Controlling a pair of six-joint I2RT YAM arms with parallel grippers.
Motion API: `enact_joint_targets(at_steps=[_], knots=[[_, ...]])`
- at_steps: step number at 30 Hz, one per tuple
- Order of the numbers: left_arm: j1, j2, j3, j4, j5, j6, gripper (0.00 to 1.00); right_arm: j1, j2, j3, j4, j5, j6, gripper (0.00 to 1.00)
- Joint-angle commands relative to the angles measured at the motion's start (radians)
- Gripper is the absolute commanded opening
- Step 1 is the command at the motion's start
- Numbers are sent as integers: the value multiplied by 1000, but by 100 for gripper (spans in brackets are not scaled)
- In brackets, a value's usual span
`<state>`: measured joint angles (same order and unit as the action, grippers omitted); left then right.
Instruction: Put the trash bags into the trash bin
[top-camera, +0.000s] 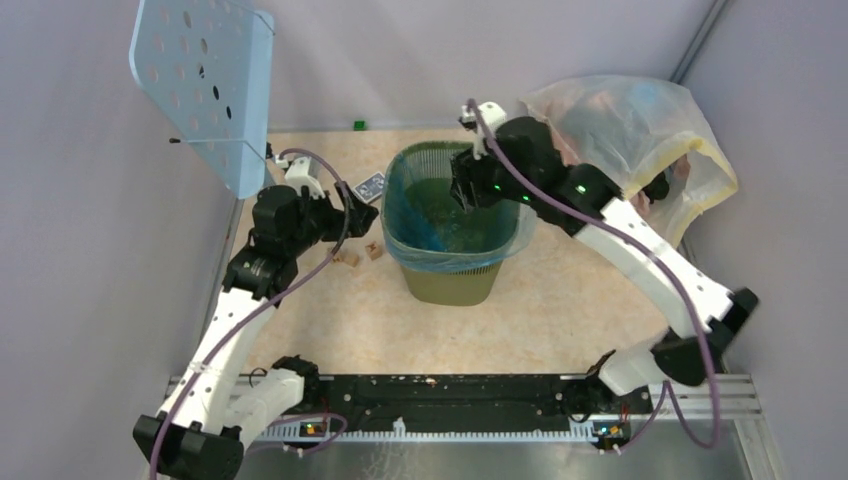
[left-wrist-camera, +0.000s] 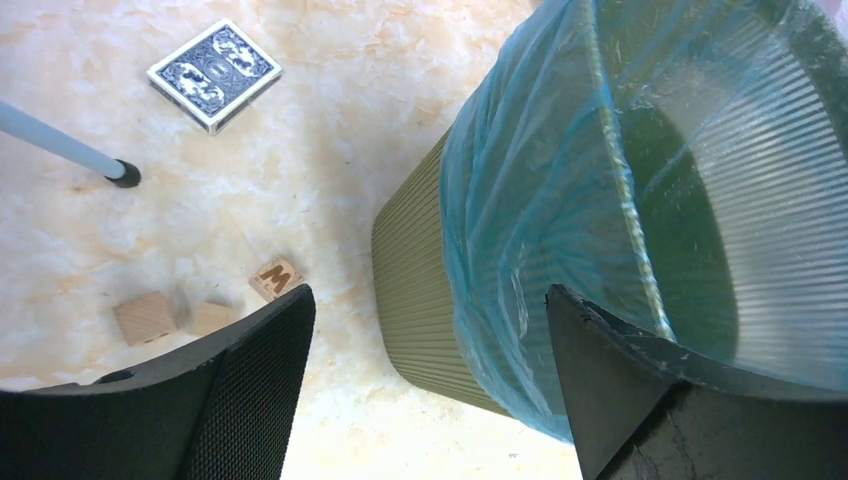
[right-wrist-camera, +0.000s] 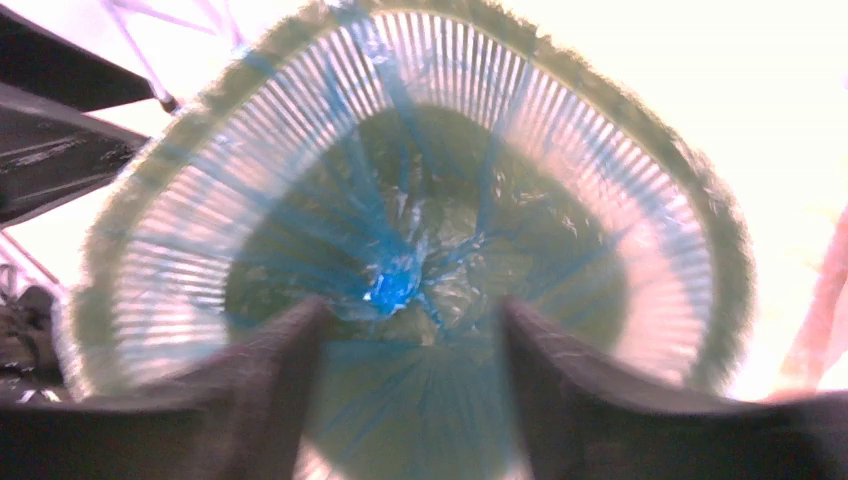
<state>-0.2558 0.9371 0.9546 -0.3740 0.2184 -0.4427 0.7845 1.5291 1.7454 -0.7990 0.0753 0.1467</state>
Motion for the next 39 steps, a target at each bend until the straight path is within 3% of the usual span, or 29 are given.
enact_joint_targets(at_steps=[1, 2, 3, 6, 16, 23, 30, 39], knots=[[0, -78, 10, -23, -11, 78, 91, 7, -256, -175, 213, -42, -66, 78], [0, -99, 1, -17, 10, 98, 92, 7, -299, -217, 242, -56, -74, 87], [-1, -117, -10, -13, 23, 111, 93, 7, -339, -252, 269, -58, -78, 88], [-1, -181, -43, 0, 71, 143, 99, 7, -445, -351, 326, -57, -94, 88], [-2, -363, -186, 86, 275, 174, 99, 7, -846, -849, 556, -101, -22, 89], [-2, -507, -365, 167, 365, 135, 99, 7, -1063, -1089, 614, -89, 46, 89], [-2, -559, -576, 366, 362, -88, 99, 7, -1119, -1282, 761, -79, 130, 90], [-8, -473, -741, 633, 359, -136, 99, 7, -1036, -1492, 1098, -105, 152, 90]])
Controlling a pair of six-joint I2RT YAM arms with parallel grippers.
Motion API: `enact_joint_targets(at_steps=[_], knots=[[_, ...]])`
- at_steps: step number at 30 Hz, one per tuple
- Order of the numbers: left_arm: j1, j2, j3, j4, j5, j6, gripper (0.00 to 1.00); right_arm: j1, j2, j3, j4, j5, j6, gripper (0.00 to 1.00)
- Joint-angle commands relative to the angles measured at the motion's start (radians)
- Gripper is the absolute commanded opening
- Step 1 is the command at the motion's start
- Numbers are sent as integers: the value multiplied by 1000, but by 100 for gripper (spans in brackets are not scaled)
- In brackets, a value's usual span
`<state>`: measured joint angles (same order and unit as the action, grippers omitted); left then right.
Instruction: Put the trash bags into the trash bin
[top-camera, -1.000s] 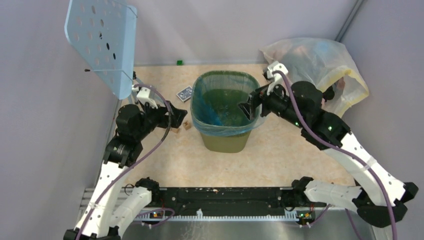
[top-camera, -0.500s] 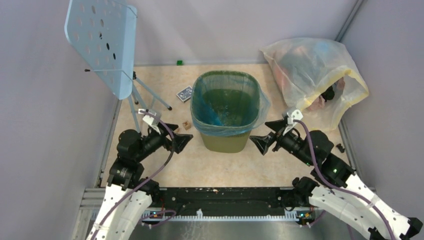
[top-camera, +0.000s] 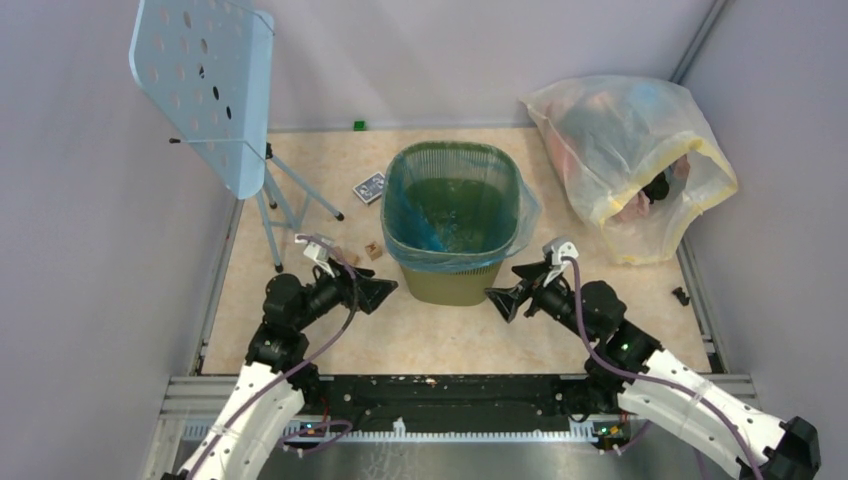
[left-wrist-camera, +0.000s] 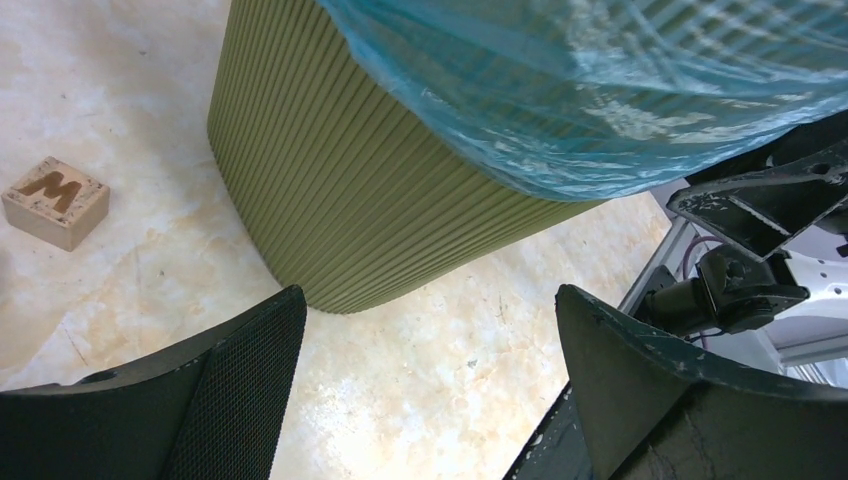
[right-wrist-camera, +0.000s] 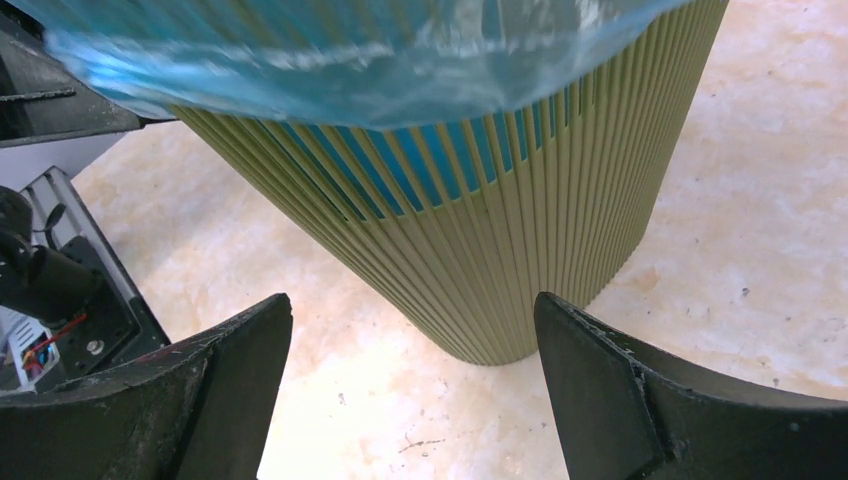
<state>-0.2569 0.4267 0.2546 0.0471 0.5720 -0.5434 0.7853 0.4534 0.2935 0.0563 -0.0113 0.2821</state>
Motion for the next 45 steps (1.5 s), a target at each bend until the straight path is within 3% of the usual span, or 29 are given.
enact_joint_targets(at_steps=[1, 9, 16, 19, 26, 31, 39, 45], knots=[[-12, 53, -57, 254, 10, -40, 99, 6, 56, -56, 286, -21, 14, 90], [-83, 230, -117, 539, -74, 9, 99, 7, 225, -80, 470, -14, -23, 90], [-112, 471, -71, 711, -109, 45, 99, -12, 335, -57, 567, 102, -35, 86], [-113, 577, -25, 757, -104, 56, 99, -67, 376, -25, 581, 98, -25, 86], [-119, 762, 49, 880, -72, 43, 99, -260, 455, 22, 619, -66, 63, 87], [-120, 727, 73, 718, -156, 92, 99, -261, 387, 16, 535, 20, -5, 88], [-120, 471, 14, 440, -365, 189, 99, -261, 190, -112, 390, 362, -131, 88], [-120, 378, 9, 327, -604, 247, 99, -263, 96, -205, 501, 513, -173, 92]])
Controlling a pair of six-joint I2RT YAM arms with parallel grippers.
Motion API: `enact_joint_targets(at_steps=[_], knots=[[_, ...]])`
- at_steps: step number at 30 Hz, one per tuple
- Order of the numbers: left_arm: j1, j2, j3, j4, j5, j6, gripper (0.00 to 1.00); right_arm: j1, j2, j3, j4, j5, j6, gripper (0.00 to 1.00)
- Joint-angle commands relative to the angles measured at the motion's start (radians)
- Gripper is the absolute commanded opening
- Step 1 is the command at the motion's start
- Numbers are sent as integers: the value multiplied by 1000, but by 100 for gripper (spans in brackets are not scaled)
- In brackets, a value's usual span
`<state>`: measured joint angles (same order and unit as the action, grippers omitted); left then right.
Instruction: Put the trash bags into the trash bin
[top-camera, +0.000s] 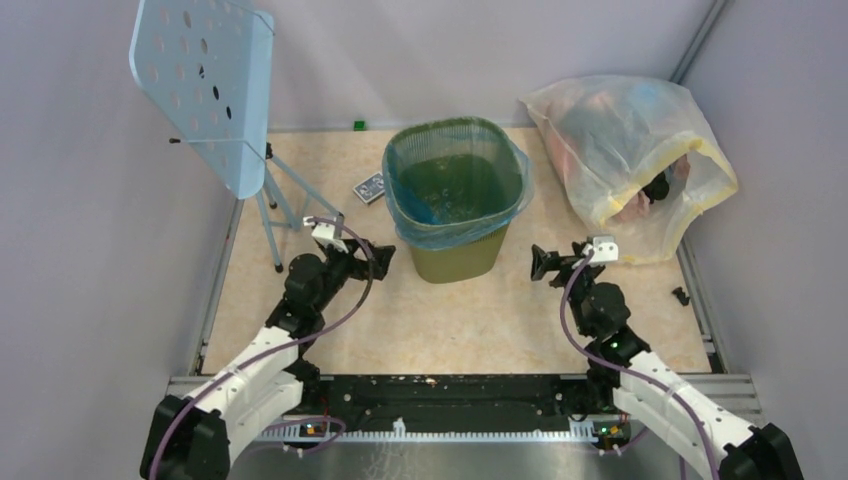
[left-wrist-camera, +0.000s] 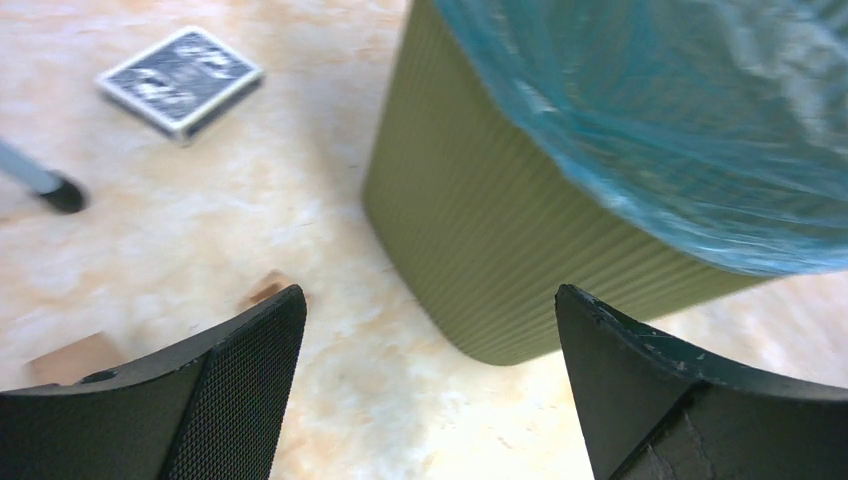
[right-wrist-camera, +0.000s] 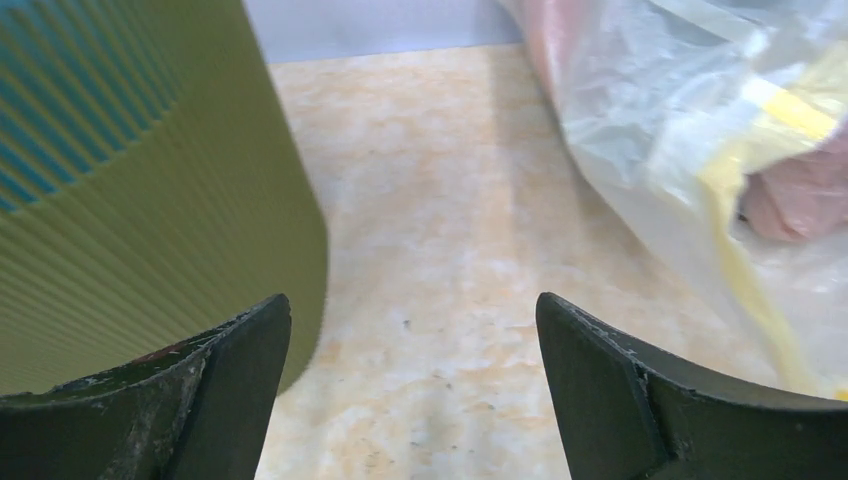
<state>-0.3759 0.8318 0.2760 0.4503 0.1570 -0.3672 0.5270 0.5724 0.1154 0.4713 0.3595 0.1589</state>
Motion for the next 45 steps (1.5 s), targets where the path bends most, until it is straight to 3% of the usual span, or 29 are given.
enact_joint_targets(at_steps=[1, 4, 7, 10, 14, 19, 21, 27, 30, 34, 38, 41, 45], knots=[[0, -27, -15, -63, -222, 78, 99, -9, 2, -22, 111, 161, -52, 92], [0, 2, -31, 30, -295, 113, 99, -79, 160, 22, 195, 142, -101, 95], [0, 62, -41, 137, -415, 146, 99, -267, 322, 77, 240, -21, -43, 99], [5, 163, -1, 181, -482, 218, 99, -335, 469, 56, 408, -86, -141, 99], [20, 340, 66, 227, -543, 277, 99, -372, 631, 22, 591, -75, -202, 99], [81, 414, 84, 316, -494, 350, 99, -417, 929, -27, 1020, 57, -167, 97], [121, 439, 79, 336, -462, 349, 99, -436, 860, 38, 772, -3, -115, 91], [191, 592, 55, 449, -435, 350, 99, -443, 888, 58, 779, -14, -128, 94], [201, 640, 101, 429, -405, 403, 99, -443, 892, 57, 791, -15, -132, 94], [222, 619, 22, 580, -334, 464, 99, -443, 891, 58, 782, -18, -129, 95], [279, 765, -38, 845, -196, 482, 99, -443, 890, 58, 781, -17, -128, 95], [297, 724, 6, 687, -162, 454, 99, -443, 891, 58, 782, -18, -128, 95], [298, 730, -5, 721, -171, 462, 99, -443, 890, 58, 781, -18, -128, 95]])
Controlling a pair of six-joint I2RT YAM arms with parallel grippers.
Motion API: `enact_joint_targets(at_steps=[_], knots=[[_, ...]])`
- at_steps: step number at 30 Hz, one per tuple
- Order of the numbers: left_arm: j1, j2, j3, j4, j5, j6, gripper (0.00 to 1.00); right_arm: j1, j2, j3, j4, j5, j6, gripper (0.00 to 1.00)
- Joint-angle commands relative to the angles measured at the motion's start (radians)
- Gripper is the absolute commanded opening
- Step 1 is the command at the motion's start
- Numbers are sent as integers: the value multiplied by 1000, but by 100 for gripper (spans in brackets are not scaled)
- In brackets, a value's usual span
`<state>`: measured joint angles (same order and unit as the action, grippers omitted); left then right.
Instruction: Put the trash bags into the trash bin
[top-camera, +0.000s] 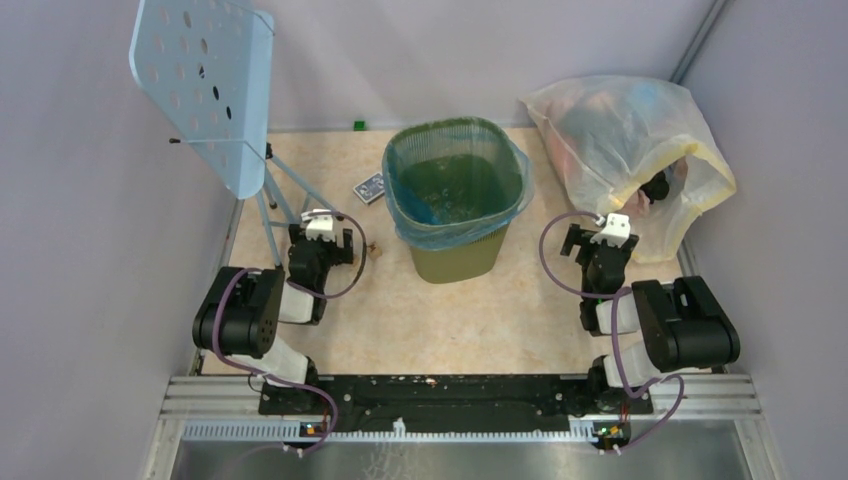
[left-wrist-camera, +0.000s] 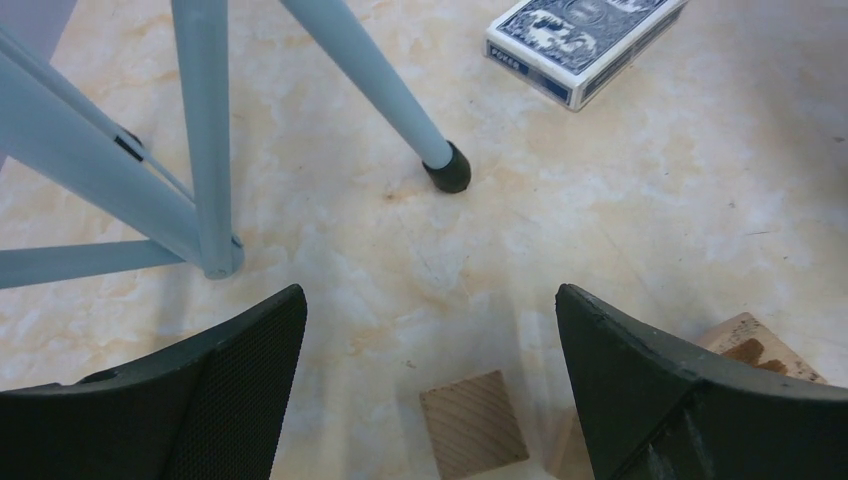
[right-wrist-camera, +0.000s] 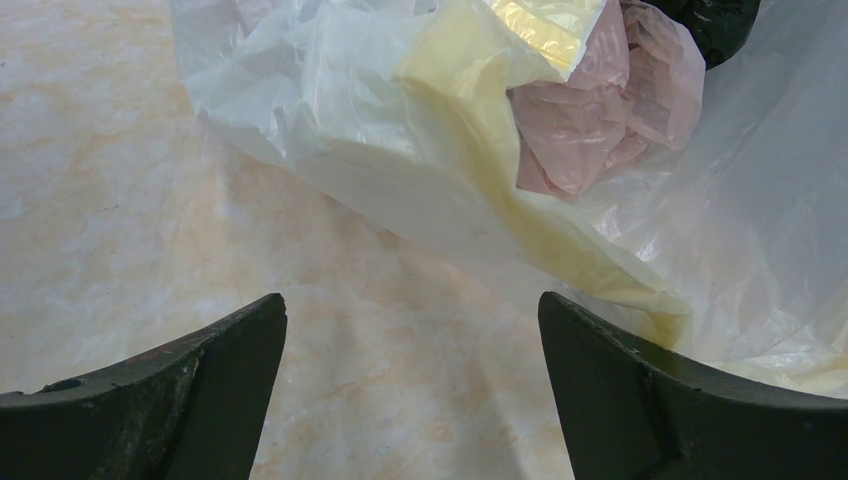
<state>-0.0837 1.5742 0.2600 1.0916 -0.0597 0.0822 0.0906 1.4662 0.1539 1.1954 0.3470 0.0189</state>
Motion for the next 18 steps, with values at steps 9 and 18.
enact_joint_targets(at_steps=[9, 18], knots=[[5, -12, 17, 68, 47, 9, 99, -6, -3, 19, 59, -5, 12, 95], [7, -8, 24, 60, 49, 8, 99, -6, -3, 19, 58, -5, 12, 95]])
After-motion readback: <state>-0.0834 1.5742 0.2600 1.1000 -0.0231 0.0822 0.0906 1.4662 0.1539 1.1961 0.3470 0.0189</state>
